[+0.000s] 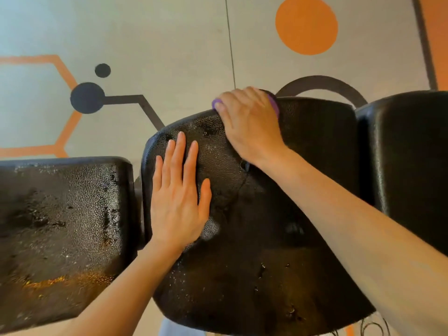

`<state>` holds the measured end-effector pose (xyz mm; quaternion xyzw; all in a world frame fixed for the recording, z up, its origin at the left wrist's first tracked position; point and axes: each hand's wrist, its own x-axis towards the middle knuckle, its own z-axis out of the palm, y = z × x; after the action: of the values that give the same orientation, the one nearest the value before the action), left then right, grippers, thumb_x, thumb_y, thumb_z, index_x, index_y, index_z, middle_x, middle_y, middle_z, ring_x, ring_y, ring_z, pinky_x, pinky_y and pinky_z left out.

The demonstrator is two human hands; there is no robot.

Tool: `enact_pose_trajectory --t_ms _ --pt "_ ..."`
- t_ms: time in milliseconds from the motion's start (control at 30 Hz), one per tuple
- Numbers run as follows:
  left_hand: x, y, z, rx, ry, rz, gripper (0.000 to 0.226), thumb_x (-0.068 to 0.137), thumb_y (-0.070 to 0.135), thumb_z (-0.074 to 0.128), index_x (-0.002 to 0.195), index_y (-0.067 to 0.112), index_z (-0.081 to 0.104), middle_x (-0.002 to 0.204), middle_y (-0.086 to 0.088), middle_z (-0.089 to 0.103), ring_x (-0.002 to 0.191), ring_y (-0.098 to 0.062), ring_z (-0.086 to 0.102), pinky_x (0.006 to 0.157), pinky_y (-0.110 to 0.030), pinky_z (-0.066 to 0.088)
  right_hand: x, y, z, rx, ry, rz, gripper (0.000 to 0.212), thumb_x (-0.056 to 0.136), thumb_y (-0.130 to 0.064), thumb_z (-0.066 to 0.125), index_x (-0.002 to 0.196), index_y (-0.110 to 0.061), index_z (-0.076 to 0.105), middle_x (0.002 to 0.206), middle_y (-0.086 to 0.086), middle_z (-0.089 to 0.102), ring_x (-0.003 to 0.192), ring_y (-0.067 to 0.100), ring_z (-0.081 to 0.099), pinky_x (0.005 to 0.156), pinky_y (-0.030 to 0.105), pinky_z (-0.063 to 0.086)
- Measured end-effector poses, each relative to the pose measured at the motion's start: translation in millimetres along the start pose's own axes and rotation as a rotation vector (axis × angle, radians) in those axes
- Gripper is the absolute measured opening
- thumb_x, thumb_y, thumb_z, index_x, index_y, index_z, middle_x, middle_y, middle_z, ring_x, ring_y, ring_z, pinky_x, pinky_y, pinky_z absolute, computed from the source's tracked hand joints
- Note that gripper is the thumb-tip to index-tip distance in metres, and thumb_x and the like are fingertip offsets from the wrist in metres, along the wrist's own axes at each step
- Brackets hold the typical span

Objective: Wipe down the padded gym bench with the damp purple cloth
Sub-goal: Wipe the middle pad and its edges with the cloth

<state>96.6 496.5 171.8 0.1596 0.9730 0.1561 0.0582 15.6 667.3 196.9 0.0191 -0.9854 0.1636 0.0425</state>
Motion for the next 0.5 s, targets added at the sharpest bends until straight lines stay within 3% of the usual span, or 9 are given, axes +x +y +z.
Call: enact_pose_trajectory --t_ms 100,167,233,300,333,400,500 --pt "-0.6 -1.1 -0.5 -0.01 0.008 0.009 0.064 0.1 0.037 0.034 0.157 0.013 0.017 0.166 -0.008 0.005 0.155 -0.024 0.002 0.126 -0.038 -0.002 -16.8 54.8 -27.4 0.031 -0.062 0.064 0.039 0.103 -0.03 0.03 0.121 -0.015 0.061 0.12 0.002 0.064 0.115 0.021 0.053 0.111 0.033 0.023" --pt "-0.9 -1.1 0.1 -0.013 0.019 0.017 0.064 0.1 0.037 0.034 0.157 0.013 0.017 0.166 -0.008 0.005 0.155 -0.024 0.002 0.126 -0.039 0.0 -27.5 88.1 -43.9 -0.031 0.012 0.315 0.043 0.102 -0.03 0.024 0.116 -0.017 0.063 0.117 0.007 0.065 0.115 0.026 0.053 0.116 0.04 0.021" --pt "-1.1 -1.2 0.6 -0.013 0.031 0.016 0.064 0.1 0.036 0.035 0.157 0.013 0.017 0.166 -0.009 0.006 0.154 -0.024 0.003 0.126 -0.039 0.0 -15.5 77.1 -34.3 -0.144 0.021 0.452 0.046 0.099 -0.028 0.022 0.106 -0.013 0.066 0.109 0.011 0.066 0.108 0.03 0.054 0.111 0.04 0.025" --pt "-1.7 -0.7 0.8 -0.014 0.038 0.022 0.064 0.1 0.036 0.036 0.156 0.012 0.018 0.166 -0.009 0.007 0.154 -0.024 0.004 0.126 -0.039 0.001 0.0 45.1 -12.4 -0.141 0.011 0.331 0.04 0.099 -0.025 0.028 0.1 -0.012 0.066 0.104 0.009 0.067 0.101 0.028 0.054 0.103 0.035 0.026" --pt "-1.8 -0.7 1.0 -0.009 0.043 0.025 0.064 0.1 0.036 0.036 0.156 0.012 0.018 0.166 -0.01 0.007 0.154 -0.024 0.004 0.126 -0.039 0.001 2.2 30.4 -4.4 -0.073 0.009 0.217 0.038 0.1 -0.026 0.03 0.101 -0.014 0.067 0.104 0.006 0.068 0.102 0.025 0.055 0.107 0.032 0.023" --pt "-2.1 -1.5 1.5 -0.003 0.045 0.028 0.064 0.1 0.036 0.036 0.156 0.013 0.017 0.166 -0.009 0.007 0.154 -0.024 0.004 0.126 -0.04 0.001 -5.1 21.3 -3.8 0.015 -0.026 0.049 0.039 0.102 -0.031 0.033 0.12 -0.016 0.063 0.124 0.002 0.065 0.12 0.019 0.054 0.117 0.032 0.013" --pt "-2.4 -1.5 2.8 -0.022 0.054 0.028 0.064 0.1 0.036 0.035 0.157 0.013 0.017 0.166 -0.009 0.007 0.154 -0.023 0.004 0.126 -0.04 0.002 -46.1 22.3 -5.1 -0.018 0.001 0.045 0.045 0.102 -0.025 0.036 0.145 -0.013 0.04 0.154 0.004 0.037 0.146 0.023 0.026 0.122 0.042 0.008"
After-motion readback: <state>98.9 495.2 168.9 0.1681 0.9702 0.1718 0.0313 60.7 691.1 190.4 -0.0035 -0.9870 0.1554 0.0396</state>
